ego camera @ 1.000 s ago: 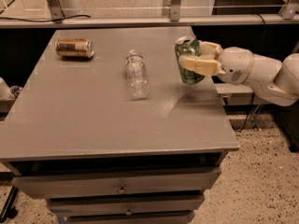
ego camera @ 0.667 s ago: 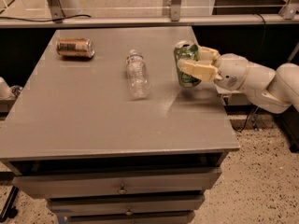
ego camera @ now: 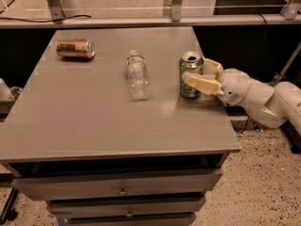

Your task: Place green can upright

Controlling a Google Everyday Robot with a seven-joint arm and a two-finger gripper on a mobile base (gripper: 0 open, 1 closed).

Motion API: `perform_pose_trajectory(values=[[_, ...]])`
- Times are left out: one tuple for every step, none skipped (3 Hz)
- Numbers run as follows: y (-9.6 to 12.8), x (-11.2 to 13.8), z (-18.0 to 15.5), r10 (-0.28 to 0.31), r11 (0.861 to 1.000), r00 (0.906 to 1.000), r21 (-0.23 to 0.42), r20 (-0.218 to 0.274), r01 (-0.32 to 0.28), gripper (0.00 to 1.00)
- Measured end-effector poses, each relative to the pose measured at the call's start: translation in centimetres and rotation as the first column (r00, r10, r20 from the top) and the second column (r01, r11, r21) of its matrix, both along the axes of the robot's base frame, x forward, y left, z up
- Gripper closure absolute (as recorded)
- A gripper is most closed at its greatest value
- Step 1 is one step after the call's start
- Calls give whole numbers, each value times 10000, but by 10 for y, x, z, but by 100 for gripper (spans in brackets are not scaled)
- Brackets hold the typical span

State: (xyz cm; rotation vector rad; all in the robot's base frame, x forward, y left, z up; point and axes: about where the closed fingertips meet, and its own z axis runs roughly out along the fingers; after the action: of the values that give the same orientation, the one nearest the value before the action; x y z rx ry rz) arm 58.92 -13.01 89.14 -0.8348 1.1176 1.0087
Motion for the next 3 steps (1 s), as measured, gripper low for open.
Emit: perform_pose_trajectory(values=[[-8,-7,-5,30,10000,9997,-65,255,-28,82],[-8,-7,-5,30,10000,9997,-66,256,-28,59],[-8,-7,-5,31,10000,9997,-66,257,-29,36]])
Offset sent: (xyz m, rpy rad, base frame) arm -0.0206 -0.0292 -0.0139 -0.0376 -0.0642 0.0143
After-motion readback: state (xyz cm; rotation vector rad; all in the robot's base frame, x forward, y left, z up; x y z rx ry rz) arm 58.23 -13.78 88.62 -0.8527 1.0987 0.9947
